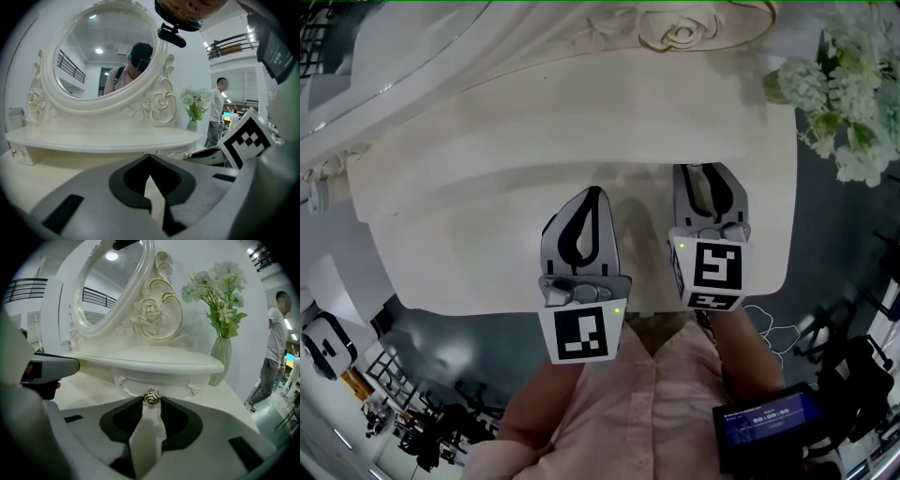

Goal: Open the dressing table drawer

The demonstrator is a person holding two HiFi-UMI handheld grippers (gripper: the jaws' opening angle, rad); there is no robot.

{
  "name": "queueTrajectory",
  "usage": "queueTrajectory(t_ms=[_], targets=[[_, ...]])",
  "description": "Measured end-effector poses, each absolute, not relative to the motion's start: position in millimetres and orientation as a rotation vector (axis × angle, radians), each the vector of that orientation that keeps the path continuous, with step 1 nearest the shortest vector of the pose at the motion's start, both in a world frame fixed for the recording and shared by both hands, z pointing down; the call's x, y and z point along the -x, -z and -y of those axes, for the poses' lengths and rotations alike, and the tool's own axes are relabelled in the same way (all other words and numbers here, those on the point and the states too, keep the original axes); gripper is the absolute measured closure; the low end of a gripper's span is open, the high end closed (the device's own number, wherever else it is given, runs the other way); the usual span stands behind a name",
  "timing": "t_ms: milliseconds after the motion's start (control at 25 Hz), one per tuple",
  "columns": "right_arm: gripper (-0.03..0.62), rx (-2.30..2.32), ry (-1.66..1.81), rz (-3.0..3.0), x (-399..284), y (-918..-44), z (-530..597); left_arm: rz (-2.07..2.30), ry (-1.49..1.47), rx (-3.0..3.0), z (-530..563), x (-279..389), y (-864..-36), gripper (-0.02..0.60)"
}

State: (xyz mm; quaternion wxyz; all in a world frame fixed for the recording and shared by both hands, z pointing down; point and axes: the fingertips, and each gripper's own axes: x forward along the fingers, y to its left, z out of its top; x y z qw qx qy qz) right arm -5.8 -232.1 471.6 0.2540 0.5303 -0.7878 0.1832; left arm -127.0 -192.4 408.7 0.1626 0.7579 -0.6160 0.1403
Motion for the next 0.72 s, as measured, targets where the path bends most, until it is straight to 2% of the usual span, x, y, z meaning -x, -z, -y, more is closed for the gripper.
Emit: queueTrajectory(t_ms=[720], targets=[[0.479,-1.429,-0.509,2.149,4,-472,221,1.767,-0.402,-2.166,188,126,-404,0.574]])
